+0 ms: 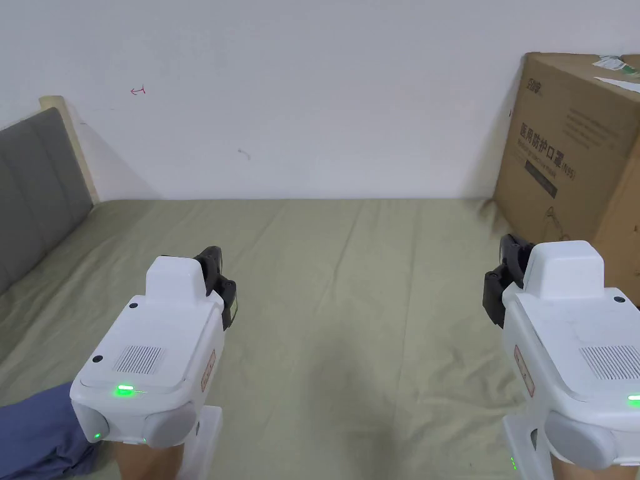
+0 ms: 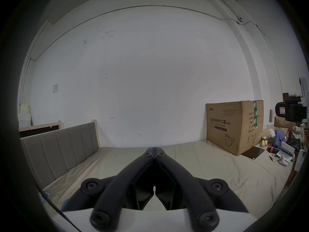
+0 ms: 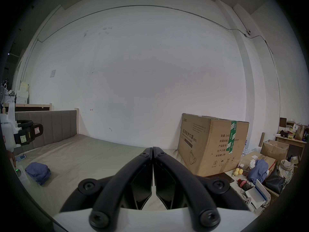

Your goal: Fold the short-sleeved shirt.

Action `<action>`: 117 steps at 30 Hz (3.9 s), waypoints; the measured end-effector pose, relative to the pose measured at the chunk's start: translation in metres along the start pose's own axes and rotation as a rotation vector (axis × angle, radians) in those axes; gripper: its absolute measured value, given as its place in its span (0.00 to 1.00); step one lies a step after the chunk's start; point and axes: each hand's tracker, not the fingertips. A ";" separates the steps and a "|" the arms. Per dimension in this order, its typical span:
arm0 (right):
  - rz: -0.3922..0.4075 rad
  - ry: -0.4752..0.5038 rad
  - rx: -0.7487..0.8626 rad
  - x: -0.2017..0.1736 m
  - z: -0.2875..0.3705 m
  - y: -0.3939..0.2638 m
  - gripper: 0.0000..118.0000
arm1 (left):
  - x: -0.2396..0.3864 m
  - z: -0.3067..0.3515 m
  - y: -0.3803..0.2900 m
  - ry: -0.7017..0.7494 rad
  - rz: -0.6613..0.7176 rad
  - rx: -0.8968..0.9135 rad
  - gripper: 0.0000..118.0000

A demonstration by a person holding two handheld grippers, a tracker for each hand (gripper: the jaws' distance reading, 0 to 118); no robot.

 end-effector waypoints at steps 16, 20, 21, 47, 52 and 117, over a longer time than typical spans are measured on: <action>-0.008 -0.020 -0.016 0.001 -0.003 -0.002 0.80 | -0.002 -0.004 0.002 0.014 0.032 -0.025 0.98; -0.016 -0.020 -0.013 0.001 -0.003 -0.003 0.93 | -0.001 -0.002 0.003 0.002 0.037 -0.011 1.00; -0.021 -0.018 -0.013 0.002 -0.003 -0.003 0.97 | 0.000 -0.002 0.003 0.007 0.035 -0.010 1.00; -0.031 -0.024 0.016 0.003 0.001 0.001 1.00 | -0.004 -0.003 0.003 0.021 0.044 0.004 1.00; -0.024 -0.024 0.019 0.003 0.001 0.001 1.00 | -0.003 -0.003 0.003 0.022 0.037 0.007 1.00; -0.263 0.022 -0.386 0.010 -0.023 0.017 1.00 | -0.007 0.000 0.006 0.007 0.039 0.004 1.00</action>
